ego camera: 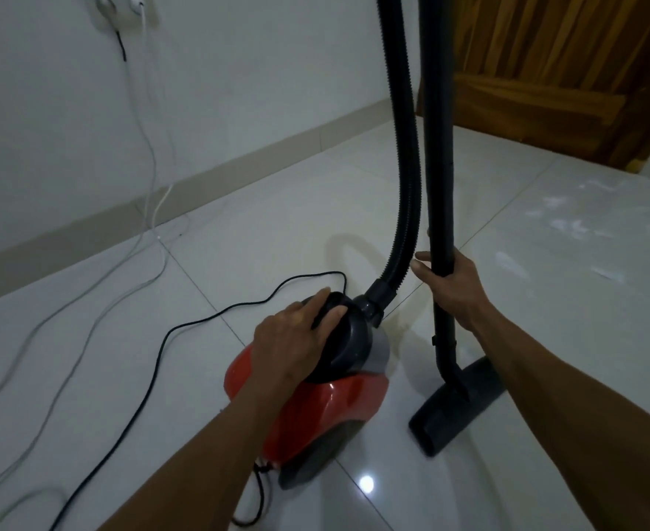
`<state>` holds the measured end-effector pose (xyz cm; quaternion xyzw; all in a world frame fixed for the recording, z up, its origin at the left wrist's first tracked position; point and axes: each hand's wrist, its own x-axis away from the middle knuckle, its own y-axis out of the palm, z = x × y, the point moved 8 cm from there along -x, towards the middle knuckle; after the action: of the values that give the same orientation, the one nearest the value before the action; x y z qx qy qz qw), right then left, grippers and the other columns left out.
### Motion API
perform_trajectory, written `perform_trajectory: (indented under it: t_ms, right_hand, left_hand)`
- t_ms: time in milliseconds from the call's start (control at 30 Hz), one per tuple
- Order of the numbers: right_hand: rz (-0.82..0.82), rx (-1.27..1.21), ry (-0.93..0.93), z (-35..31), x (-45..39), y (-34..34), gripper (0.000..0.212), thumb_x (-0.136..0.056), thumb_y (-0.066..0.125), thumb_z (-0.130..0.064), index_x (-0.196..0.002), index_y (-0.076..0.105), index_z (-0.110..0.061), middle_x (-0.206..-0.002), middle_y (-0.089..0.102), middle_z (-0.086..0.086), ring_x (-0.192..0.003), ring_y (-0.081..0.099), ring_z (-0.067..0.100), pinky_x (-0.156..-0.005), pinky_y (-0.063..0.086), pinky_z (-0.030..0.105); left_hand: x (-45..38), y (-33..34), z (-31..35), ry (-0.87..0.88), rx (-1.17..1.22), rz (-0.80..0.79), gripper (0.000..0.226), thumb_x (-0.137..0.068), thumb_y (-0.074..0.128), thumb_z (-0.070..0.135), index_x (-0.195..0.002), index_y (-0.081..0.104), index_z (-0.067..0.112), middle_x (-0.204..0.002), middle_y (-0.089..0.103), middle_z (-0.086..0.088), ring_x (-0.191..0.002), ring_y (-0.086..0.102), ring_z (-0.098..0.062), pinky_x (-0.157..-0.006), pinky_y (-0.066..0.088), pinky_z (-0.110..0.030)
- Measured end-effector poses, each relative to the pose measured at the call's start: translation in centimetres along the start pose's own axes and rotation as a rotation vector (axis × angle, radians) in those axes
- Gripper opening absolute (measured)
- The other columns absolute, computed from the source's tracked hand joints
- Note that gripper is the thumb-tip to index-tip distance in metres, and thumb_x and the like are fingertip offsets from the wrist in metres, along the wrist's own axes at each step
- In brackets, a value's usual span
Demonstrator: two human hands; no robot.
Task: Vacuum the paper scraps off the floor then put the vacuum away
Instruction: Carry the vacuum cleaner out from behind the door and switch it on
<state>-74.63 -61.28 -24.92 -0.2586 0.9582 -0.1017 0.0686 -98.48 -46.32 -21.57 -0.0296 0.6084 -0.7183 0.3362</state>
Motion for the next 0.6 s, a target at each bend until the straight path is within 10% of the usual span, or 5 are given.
perform_trajectory:
  t_ms: [200, 367, 600]
  right_hand:
    - [-0.051, 0.001, -0.049, -1.4, 0.8, 1.0, 0.040, -0.089, 0.075, -0.025, -0.124, 0.060, -0.015, -0.085, 0.063, 0.007, -0.083, 0.063, 0.017, -0.078, 0.051, 0.028]
    - [-0.043, -0.039, -0.108, -2.9, 1.2, 1.6, 0.036, -0.091, 0.074, -0.021, -0.122, 0.057, -0.027, -0.089, 0.061, -0.014, -0.084, 0.060, -0.004, -0.067, 0.045, 0.000]
    - [-0.007, -0.110, -0.110, -3.2, 2.4, 2.7, 0.037, -0.088, 0.077, -0.026, -0.119, 0.058, -0.029, -0.110, 0.067, -0.002, -0.100, 0.063, 0.013, -0.083, 0.049, 0.020]
  left_hand:
    - [0.8, 0.5, -0.6, -0.091, 0.016, -0.092, 0.056, -0.098, 0.039, 0.059, -0.149, 0.038, 0.036, -0.119, 0.065, -0.002, -0.100, 0.066, -0.025, -0.081, 0.052, -0.037]
    - [4.4, 0.2, -2.6, -0.231, 0.113, -0.043, 0.064, -0.097, 0.046, 0.057, -0.151, 0.035, 0.025, -0.130, 0.054, -0.005, -0.116, 0.053, -0.022, -0.091, 0.048, -0.036]
    - [12.3, 2.4, -4.4, -0.524, 0.310, -0.067, 0.081, -0.093, 0.042, 0.068, -0.156, 0.018, 0.023, -0.159, 0.031, -0.005, -0.145, 0.033, -0.024, -0.117, 0.035, -0.047]
